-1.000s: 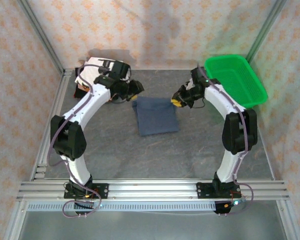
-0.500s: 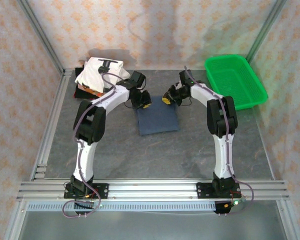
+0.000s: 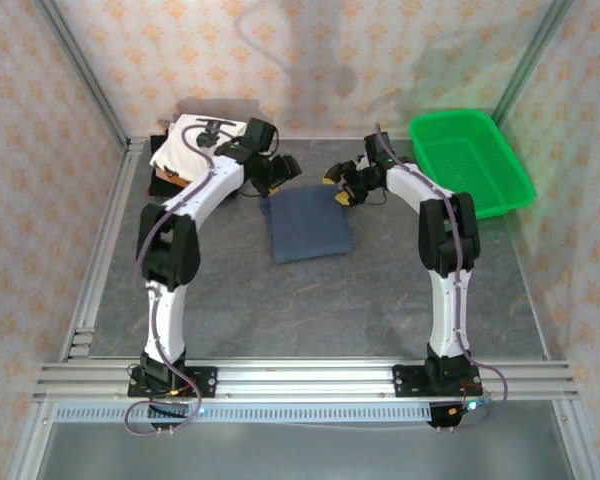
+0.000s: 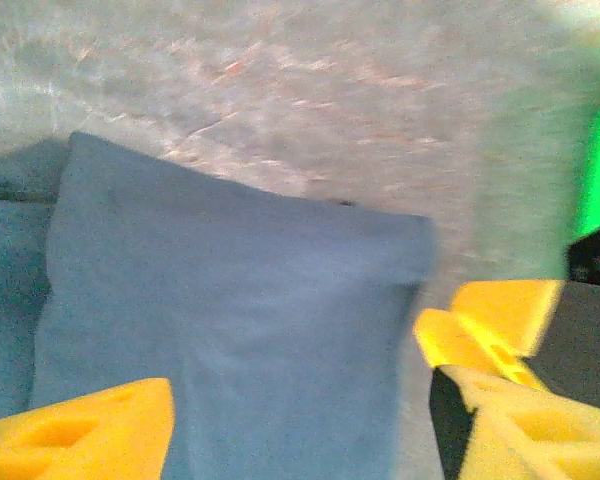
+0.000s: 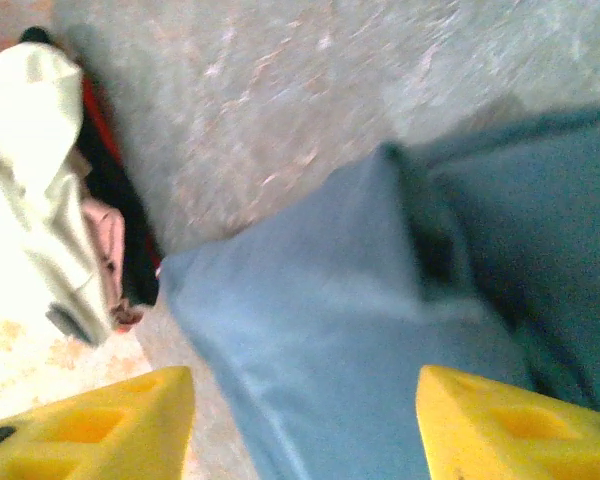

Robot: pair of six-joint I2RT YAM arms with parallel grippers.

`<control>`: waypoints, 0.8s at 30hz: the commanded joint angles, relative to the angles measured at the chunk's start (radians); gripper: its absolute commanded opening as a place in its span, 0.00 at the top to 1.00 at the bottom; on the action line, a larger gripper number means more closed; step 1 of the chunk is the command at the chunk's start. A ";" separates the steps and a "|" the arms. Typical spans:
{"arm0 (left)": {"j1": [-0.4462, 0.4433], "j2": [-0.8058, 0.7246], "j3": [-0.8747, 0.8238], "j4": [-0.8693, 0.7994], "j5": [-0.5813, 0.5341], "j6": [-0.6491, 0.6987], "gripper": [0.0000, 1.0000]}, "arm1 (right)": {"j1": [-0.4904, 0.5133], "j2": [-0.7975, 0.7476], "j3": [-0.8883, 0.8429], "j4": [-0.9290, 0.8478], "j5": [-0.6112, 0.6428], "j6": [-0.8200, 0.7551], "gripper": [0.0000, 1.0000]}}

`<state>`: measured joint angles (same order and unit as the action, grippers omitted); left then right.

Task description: Fold and stack the t-shirts

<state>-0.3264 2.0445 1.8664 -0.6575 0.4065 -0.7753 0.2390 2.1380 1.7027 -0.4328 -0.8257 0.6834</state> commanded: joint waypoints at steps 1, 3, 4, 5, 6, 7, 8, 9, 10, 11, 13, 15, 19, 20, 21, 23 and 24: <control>-0.003 -0.204 -0.102 -0.094 -0.070 0.059 0.27 | -0.003 -0.252 -0.059 -0.097 0.055 -0.158 0.27; -0.003 -0.271 -0.210 -0.118 -0.105 0.092 0.23 | -0.003 -0.357 -0.129 -0.137 0.103 -0.220 0.21; -0.003 -0.298 -0.272 -0.118 -0.113 0.109 0.18 | -0.003 -0.414 -0.170 -0.148 0.121 -0.242 0.18; -0.005 -0.316 -0.328 -0.115 -0.123 0.117 0.17 | -0.003 -0.465 -0.213 -0.155 0.135 -0.256 0.16; -0.011 -0.327 -0.366 -0.112 -0.135 0.126 0.16 | -0.003 -0.506 -0.251 -0.151 0.135 -0.260 0.14; -0.022 -0.334 -0.398 -0.105 -0.156 0.138 0.16 | -0.003 -0.549 -0.295 -0.141 0.124 -0.260 0.13; -0.035 -0.334 -0.429 -0.092 -0.178 0.145 0.16 | -0.003 -0.586 -0.331 -0.134 0.112 -0.254 0.11; -0.042 -0.331 -0.453 -0.071 -0.183 0.140 0.15 | -0.002 -0.619 -0.362 -0.126 0.102 -0.248 0.11; -0.047 -0.322 -0.479 -0.037 -0.175 0.128 0.15 | 0.001 -0.655 -0.395 -0.114 0.097 -0.238 0.09; -0.049 -0.311 -0.500 -0.003 -0.170 0.112 0.15 | 0.007 -0.690 -0.423 -0.100 0.092 -0.232 0.04; -0.057 -0.288 -0.524 0.058 -0.174 0.085 0.15 | 0.019 -0.745 -0.464 -0.086 0.092 -0.222 0.01; -0.064 -0.253 -0.530 0.096 -0.184 0.069 0.15 | 0.028 -0.784 -0.492 -0.086 0.085 -0.212 0.01; -0.074 -0.187 -0.526 0.138 -0.214 0.035 0.15 | 0.039 -0.849 -0.545 -0.092 0.078 -0.193 0.01; -0.080 -0.166 -0.515 0.131 -0.229 0.033 0.15 | 0.039 -0.861 -0.557 -0.092 0.076 -0.188 0.01; -0.083 -0.147 -0.504 0.125 -0.240 0.033 0.15 | 0.038 -0.870 -0.566 -0.092 0.069 -0.188 0.01; -0.091 -0.099 -0.487 0.134 -0.251 0.031 0.16 | 0.039 -0.890 -0.584 -0.089 0.061 -0.179 0.01; -0.094 -0.085 -0.482 0.145 -0.253 0.028 0.16 | 0.039 -0.897 -0.588 -0.090 0.059 -0.177 0.01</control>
<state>-0.4046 1.9118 1.3567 -0.5537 0.2142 -0.7261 0.2745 1.2793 1.1320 -0.5270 -0.7528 0.4934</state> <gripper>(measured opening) 0.844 0.993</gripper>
